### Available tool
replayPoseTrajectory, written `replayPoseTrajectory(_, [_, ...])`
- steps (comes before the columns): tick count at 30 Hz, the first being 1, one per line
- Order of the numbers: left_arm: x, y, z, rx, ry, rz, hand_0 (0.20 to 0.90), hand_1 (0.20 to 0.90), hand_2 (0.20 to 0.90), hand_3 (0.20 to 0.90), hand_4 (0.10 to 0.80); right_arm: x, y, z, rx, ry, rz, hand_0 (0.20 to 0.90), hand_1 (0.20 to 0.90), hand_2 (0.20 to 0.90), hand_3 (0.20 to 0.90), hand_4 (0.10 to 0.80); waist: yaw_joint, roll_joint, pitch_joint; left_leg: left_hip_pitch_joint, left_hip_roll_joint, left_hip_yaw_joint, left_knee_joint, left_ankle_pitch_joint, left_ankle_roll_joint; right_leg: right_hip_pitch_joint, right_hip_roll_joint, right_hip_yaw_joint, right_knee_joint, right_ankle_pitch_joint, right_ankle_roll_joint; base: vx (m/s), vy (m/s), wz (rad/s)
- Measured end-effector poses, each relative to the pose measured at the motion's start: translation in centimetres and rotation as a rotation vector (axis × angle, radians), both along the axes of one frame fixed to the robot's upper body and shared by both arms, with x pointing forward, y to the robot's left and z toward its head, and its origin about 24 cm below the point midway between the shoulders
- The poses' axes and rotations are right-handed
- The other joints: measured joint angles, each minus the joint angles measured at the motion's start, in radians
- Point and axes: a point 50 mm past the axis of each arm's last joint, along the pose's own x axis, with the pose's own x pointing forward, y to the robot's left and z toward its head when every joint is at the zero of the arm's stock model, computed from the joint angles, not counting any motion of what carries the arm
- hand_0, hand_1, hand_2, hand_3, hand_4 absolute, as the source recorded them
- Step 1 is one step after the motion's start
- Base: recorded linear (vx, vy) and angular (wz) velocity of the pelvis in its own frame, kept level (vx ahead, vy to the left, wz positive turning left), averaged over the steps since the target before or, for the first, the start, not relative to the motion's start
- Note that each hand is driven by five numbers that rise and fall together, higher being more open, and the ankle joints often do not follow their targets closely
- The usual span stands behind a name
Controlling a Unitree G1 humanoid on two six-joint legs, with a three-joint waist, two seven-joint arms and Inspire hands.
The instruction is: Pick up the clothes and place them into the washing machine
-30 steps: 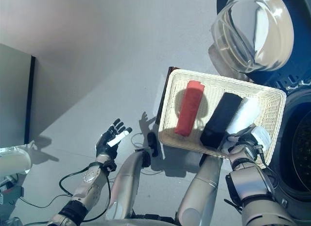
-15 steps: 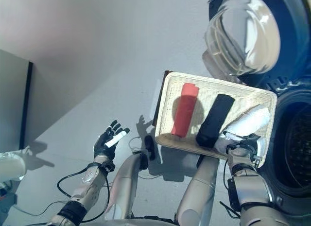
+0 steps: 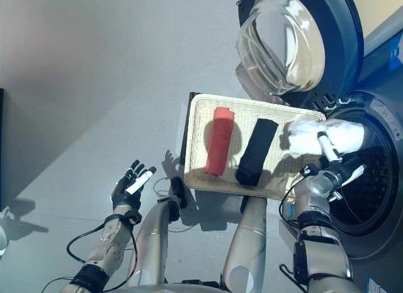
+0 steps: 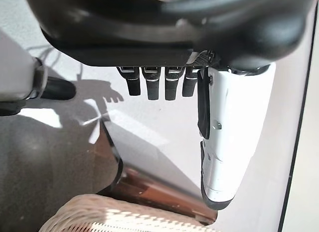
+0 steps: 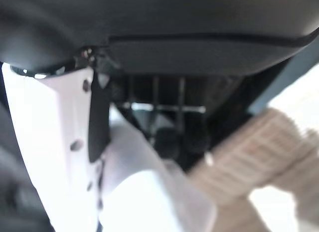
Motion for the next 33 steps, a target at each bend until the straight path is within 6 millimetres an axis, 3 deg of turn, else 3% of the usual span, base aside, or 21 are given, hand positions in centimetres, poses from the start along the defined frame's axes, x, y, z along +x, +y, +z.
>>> replayPoseTrajectory(4, [0.0, -0.1, -0.1, -0.005, 0.007, 0.0, 0.9, 0.9, 0.9, 0.9, 0.8, 0.0, -0.2, -0.3, 0.185, -0.108, -0.138, 0.2, 0.2, 0.2, 0.2, 0.3, 0.0, 0.0, 0.0, 0.0, 0.0, 0.002, 0.001, -0.002, 0.002, 0.0, 0.0, 0.0, -0.002, 0.0, 0.0, 0.0, 0.0, 0.0])
replayPoseTrajectory(11, [-0.1, -0.2, -0.2, -0.039, 0.015, 0.008, 0.9, 0.9, 0.9, 0.9, 0.8, -2.0, 1.2, -5.7, 0.551, -0.07, -0.304, 0.2, 0.2, 0.2, 0.2, 0.3, 0.003, 0.005, 0.002, 0.004, 0.001, 0.012, -0.001, -0.005, 0.003, -0.001, 0.0, 0.004, -0.007, 0.0, 0.0, 0.0, 0.0, 0.0])
replayPoseTrajectory(14, [-0.1, -0.3, -0.3, -0.052, 0.014, 0.004, 0.9, 0.9, 0.9, 0.9, 0.8, -2.6, 1.4, -6.5, 0.611, -0.067, -0.342, 0.2, 0.2, 0.2, 0.2, 0.3, 0.004, 0.015, 0.007, 0.011, 0.001, 0.021, -0.001, -0.008, 0.005, 0.0, -0.001, 0.011, -0.009, 0.002, 0.003, 0.022, 0.007, -0.05])
replayPoseTrajectory(18, [-0.1, -0.4, -0.2, -0.059, 0.008, -0.008, 0.9, 0.9, 0.9, 0.9, 0.8, -2.4, 0.5, -5.8, 0.612, -0.107, -0.349, 0.2, 0.2, 0.2, 0.2, 0.3, 0.012, 0.031, 0.004, 0.011, 0.001, 0.022, -0.002, -0.011, 0.001, -0.001, -0.002, 0.014, -0.009, 0.003, 0.002, 0.008, 0.002, -0.01])
replayPoseTrajectory(26, [-1.0, -0.2, -0.9, -0.043, 0.038, -0.045, 0.9, 0.9, 0.9, 0.9, 0.8, -3.6, -5.8, -1.2, 0.523, -0.19, -0.43, 0.2, 0.2, 0.2, 0.2, 0.3, 0.046, 0.042, 0.003, 0.01, 0.0, 0.03, -0.008, -0.011, 0.003, -0.011, -0.004, 0.019, -0.007, 0.002, 0.002, 0.001, -0.002, -0.01])
replayPoseTrajectory(33, [-1.1, -0.5, -0.9, -0.042, 0.037, -0.062, 0.9, 0.9, 0.9, 0.9, 0.8, -5.3, -9.3, 1.7, 0.446, -0.244, -0.485, 0.2, 0.2, 0.2, 0.2, 0.3, 0.051, 0.045, 0.001, 0.01, -0.001, 0.035, -0.018, -0.006, 0.004, -0.017, -0.002, 0.025, -0.006, 0.002, 0.001, 0.001, -0.005, -0.01])
